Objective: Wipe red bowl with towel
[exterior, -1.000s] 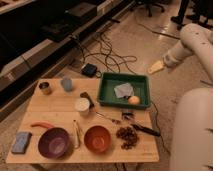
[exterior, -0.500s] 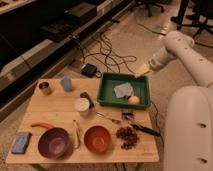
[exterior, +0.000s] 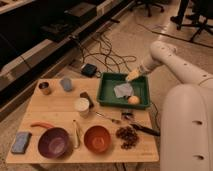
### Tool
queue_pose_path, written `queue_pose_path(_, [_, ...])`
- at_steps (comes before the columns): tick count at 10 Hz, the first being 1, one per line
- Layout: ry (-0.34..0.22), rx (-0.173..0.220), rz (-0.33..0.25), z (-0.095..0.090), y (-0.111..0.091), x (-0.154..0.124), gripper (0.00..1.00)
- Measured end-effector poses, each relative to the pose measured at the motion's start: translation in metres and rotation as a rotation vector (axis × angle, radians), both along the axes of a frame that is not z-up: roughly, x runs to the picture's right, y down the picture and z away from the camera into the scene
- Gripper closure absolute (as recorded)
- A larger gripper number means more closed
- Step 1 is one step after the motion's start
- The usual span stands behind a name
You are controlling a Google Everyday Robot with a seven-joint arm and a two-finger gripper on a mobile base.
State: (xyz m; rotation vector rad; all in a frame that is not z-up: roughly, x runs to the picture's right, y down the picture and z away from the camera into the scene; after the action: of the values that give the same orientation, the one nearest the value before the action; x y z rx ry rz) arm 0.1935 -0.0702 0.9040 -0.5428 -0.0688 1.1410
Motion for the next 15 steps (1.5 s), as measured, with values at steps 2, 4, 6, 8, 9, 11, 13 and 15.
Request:
queue_pose_path(2, [0.008, -0.007, -0.013, 0.049, 0.010, -0.014, 0.20])
queue_pose_path(4, [0.012, -0.028, -0.029, 0.090, 0.015, -0.028, 0.20])
queue_pose_path(6, [0.002, -0.061, -0.056, 0.113, 0.018, -0.055, 0.20])
queue_pose_path(8, [-0.011, -0.101, -0.064, 0.124, 0.028, -0.067, 0.20])
queue_pose_path(9, [-0.017, -0.115, -0.068, 0.123, 0.030, -0.070, 0.20])
queue_pose_path(11, [0.009, -0.134, -0.093, 0.111, 0.034, -0.078, 0.20])
queue_pose_path(13, [0.032, -0.134, -0.103, 0.089, 0.034, -0.078, 0.20])
queue_pose_path(15, [0.049, -0.145, -0.103, 0.075, 0.038, -0.071, 0.20])
